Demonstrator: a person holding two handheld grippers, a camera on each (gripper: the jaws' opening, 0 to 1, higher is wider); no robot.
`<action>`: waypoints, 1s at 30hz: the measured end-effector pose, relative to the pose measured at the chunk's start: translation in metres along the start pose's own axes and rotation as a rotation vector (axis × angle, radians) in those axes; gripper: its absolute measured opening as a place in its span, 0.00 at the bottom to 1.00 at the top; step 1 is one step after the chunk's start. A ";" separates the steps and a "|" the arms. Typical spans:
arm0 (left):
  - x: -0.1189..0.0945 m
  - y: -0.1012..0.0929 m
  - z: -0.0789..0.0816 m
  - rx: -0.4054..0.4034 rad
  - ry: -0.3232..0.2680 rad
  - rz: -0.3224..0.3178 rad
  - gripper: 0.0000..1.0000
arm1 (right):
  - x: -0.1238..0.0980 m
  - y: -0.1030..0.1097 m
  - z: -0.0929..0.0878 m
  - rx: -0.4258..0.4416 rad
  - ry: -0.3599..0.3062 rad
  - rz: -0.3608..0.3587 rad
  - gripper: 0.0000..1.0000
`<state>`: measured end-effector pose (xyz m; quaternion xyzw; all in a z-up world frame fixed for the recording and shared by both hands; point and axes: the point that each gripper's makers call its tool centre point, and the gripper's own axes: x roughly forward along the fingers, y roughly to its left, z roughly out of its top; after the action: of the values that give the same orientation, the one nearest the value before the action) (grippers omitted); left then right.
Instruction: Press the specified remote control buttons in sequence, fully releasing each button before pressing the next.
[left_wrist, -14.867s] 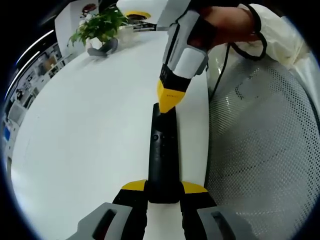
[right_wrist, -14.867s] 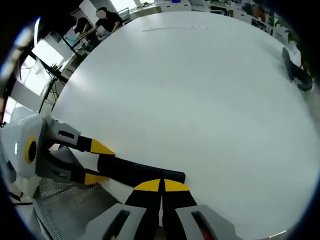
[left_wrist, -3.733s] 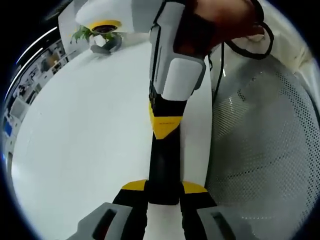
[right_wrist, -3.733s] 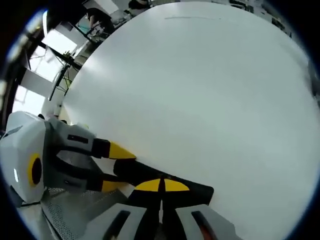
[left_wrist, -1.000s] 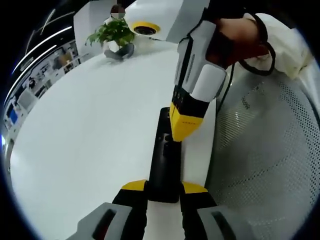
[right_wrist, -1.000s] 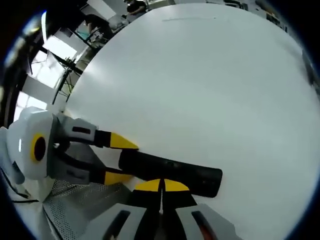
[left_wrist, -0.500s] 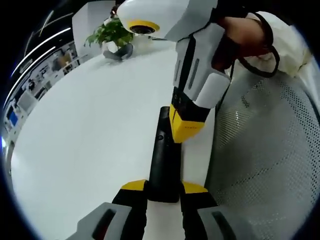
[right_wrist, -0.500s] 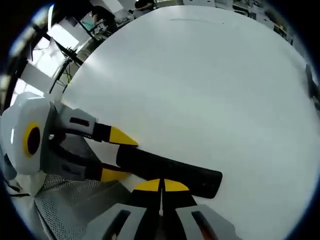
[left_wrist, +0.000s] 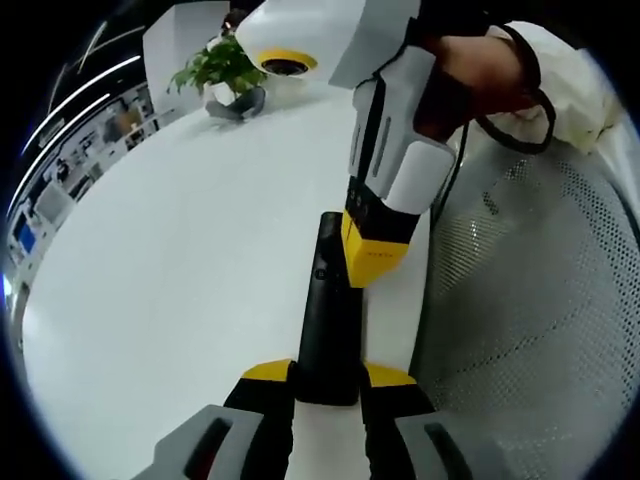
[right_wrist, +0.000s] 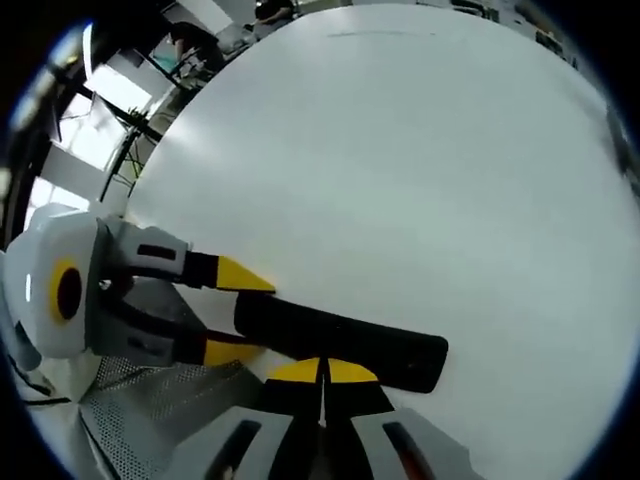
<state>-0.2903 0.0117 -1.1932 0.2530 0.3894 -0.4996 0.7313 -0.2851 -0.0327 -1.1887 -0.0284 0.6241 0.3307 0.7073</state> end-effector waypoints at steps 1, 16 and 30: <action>0.000 0.000 0.000 -0.002 -0.002 0.001 0.25 | 0.000 0.000 0.000 0.004 -0.002 0.002 0.00; 0.000 0.000 0.000 0.008 0.001 -0.006 0.25 | -0.003 0.007 0.010 -0.017 -0.015 0.006 0.00; 0.000 0.000 0.000 0.004 -0.004 -0.013 0.25 | 0.005 0.010 0.017 -0.058 -0.023 0.004 0.00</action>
<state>-0.2898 0.0116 -1.1932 0.2511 0.3886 -0.5055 0.7283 -0.2756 -0.0154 -1.1858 -0.0436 0.6060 0.3504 0.7128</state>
